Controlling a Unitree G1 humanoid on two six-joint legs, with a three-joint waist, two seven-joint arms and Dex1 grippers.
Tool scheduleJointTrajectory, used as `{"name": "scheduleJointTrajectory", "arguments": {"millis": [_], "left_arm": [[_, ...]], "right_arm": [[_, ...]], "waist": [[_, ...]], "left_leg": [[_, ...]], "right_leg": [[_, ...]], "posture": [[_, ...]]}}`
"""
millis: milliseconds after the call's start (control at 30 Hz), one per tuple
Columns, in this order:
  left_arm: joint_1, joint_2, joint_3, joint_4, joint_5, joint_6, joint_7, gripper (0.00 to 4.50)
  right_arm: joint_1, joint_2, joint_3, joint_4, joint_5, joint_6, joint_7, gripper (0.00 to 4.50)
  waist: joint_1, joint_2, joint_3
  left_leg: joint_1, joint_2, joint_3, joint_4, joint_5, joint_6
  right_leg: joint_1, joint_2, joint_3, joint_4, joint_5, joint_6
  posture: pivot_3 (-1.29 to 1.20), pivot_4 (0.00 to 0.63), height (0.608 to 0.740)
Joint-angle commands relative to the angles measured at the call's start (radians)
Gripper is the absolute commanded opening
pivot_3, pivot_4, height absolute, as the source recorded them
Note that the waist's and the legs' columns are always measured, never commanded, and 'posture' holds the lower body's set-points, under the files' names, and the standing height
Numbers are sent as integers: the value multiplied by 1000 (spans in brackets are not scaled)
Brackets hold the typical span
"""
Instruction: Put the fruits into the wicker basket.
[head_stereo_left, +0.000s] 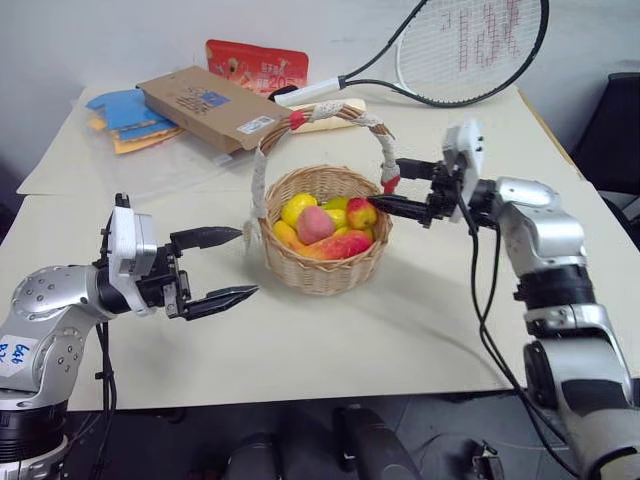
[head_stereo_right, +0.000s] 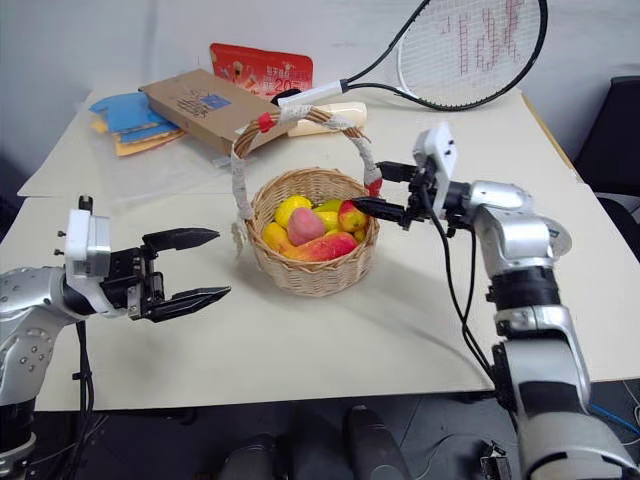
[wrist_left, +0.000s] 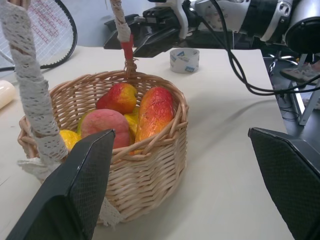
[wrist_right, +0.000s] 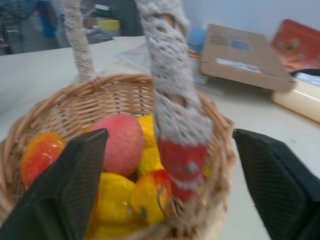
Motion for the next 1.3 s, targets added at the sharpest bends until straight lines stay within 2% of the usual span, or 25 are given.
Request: {"name": "scheduleJointTrajectory", "arguments": {"millis": [33,200,267,300,400,533,700,833,1033,1100,1167,1300], "left_arm": [[29,9,36,-67,-33,8,17,4500],[50,9,46,-70,-30,5,27,4500],[37,-1,31,-68,-29,3,30,4500],[27,-5,19,-63,-29,2,29,4500],[-13,-19,-21,-39,-19,-6,16,4500],[-99,-40,-80,22,-3,-19,-9,4500],[-202,-68,-155,128,29,-41,-64,4500],[-250,-80,-184,182,47,-56,-101,4500],[-311,-66,-198,224,56,-48,-150,4500],[-309,-62,-197,219,60,-49,-159,4500],[-286,-54,-189,204,58,-49,-163,4500],[-212,-31,-161,172,58,-49,-154,4500]], "right_arm": [[-26,3,-19,6,21,-11,88,2811],[77,-65,0,-143,4,30,151,1116],[142,-81,-39,-247,46,85,114,387],[177,-91,-61,-295,60,97,95,195],[288,-109,-145,-439,101,130,8,173],[446,-107,-320,-651,175,205,-200,173],[638,-113,-503,-798,153,196,-398,173],[693,-118,-518,-785,94,170,-494,173],[635,-88,-475,-630,18,144,-618,173],[621,-90,-463,-589,16,138,-613,907],[624,-111,-458,-570,9,120,-591,1459],[670,-165,-514,-602,56,104,-518,2844]], "waist": [[4,0,0],[9,0,0],[9,0,0],[8,0,0],[9,0,0],[14,0,0],[21,0,0],[18,0,0],[3,0,0],[4,0,0],[5,0,0],[6,2,1]], "left_leg": [[0,0,0,0,0,0],[-1,-1,-1,2,-1,2],[-1,-1,-1,2,-1,2],[-1,-1,-1,2,-1,2],[-1,-1,-2,2,0,1],[-1,-1,-2,2,0,0],[-1,-2,-2,2,0,0],[0,-2,0,2,0,0],[1,-2,0,1,1,-1],[1,-2,0,1,1,-1],[1,-1,0,1,1,-1],[1,-1,0,1,1,-1]], "right_leg": [[0,-1,0,0,0,0],[0,-2,-1,0,0,0],[1,-2,-1,0,0,0],[1,-2,-1,0,0,0],[1,-1,-1,1,0,0],[1,-1,-1,1,0,0],[1,0,0,1,0,1],[1,0,1,1,0,1],[1,1,2,2,0,1],[1,1,2,2,0,1],[1,1,2,2,0,1],[1,0,2,2,0,1]], "posture": [[0,150,740],[0,150,740],[0,150,740],[0,150,740],[0,150,740],[0,150,740],[0,150,740],[0,150,740],[0,150,740],[0,150,740],[0,150,740],[0,150,740]]}}
